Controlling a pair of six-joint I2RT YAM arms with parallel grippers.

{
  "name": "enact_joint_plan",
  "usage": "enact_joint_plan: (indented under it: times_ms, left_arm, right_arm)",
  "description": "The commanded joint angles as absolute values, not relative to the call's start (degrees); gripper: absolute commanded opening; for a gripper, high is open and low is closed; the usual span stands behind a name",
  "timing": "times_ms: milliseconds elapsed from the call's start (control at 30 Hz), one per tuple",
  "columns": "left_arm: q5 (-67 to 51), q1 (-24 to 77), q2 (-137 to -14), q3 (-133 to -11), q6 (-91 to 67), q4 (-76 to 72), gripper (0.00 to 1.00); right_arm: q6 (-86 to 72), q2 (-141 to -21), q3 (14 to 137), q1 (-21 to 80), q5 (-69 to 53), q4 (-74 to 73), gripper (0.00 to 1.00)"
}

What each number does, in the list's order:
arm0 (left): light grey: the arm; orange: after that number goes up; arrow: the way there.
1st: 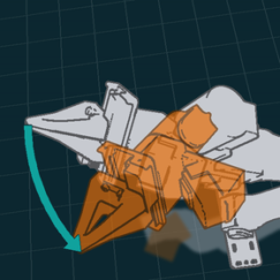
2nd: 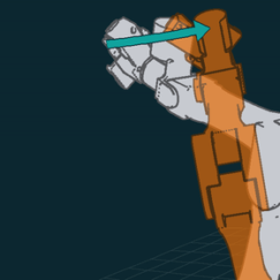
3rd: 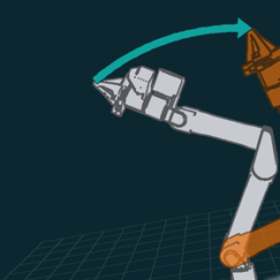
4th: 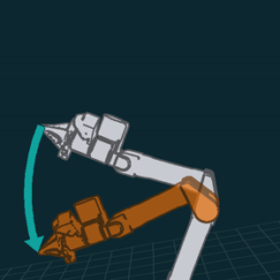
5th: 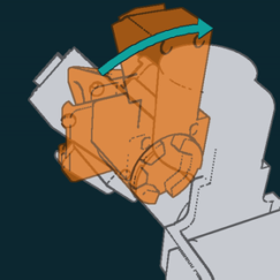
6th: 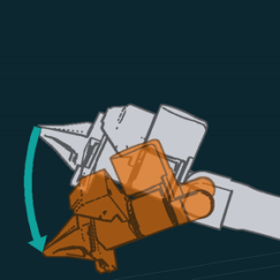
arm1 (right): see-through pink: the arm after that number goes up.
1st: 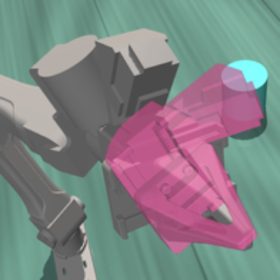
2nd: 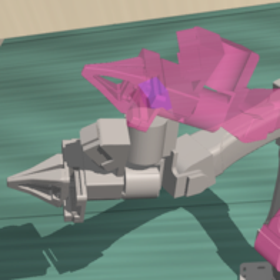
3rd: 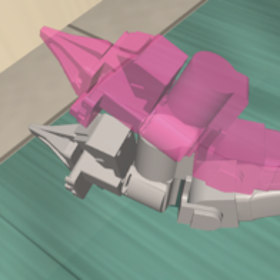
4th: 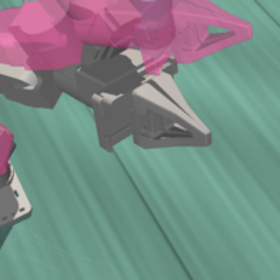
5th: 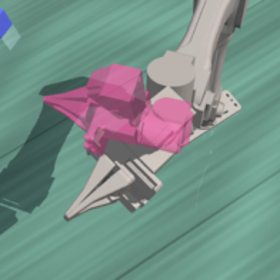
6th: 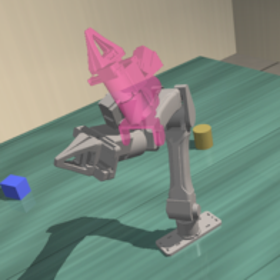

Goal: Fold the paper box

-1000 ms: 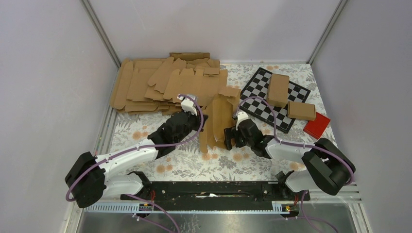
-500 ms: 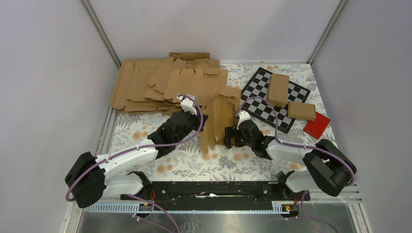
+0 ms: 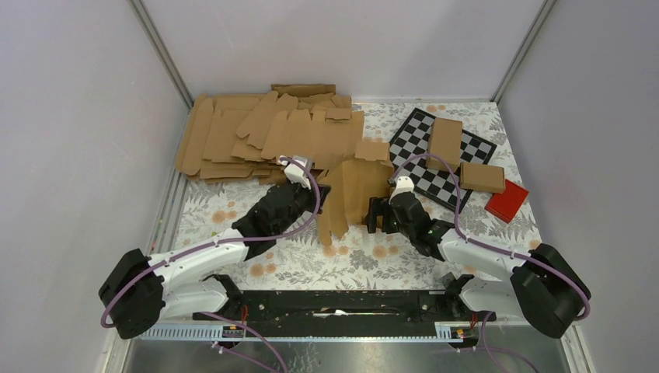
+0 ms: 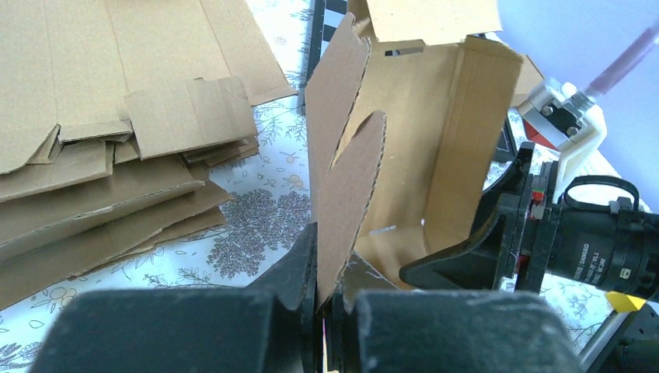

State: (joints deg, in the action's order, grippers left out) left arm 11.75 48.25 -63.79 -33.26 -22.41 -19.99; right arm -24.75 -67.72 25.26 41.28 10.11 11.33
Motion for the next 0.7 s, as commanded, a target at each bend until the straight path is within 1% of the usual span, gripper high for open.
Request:
enact_joint_plan:
  times_ms: [0, 100, 300, 433, 567, 667]
  left_arm:
    - [11.08, 48.08, -61.9, -31.94, -19.91, -26.01, 0.0]
    - [11.86, 48.07, -61.88, -31.23, -19.12, -26.8, 0.0]
    - [12.35, 48.06, -61.53, -30.76, -17.89, -27.18, 0.0]
    - [12.66, 48.02, -61.28, -30.6, -17.67, -27.16, 0.0]
    - [12.45, 48.07, -61.18, -30.46, -17.53, -27.28, 0.0]
    - [11.91, 48.08, -61.29, -30.25, -17.53, -27.74, 0.0]
  right_arm:
    - [-28.89, -68.85, 29.94, 41.85, 13.58, 3.66, 0.95]
    - [-29.51, -68.87, 30.28, 41.85, 15.13, 1.5, 0.94]
    - [-29.37, -67.38, 29.69, 41.83, 15.64, 0.35, 0.81]
    - [-29.52, -66.79, 30.45, 41.87, 16.73, -3.1, 0.79]
    - [-30.25, -65.75, 30.39, 41.9, 18.2, -3.68, 0.67]
    - [-31.1, -64.12, 29.17, 41.86, 18.61, -1.07, 0.58]
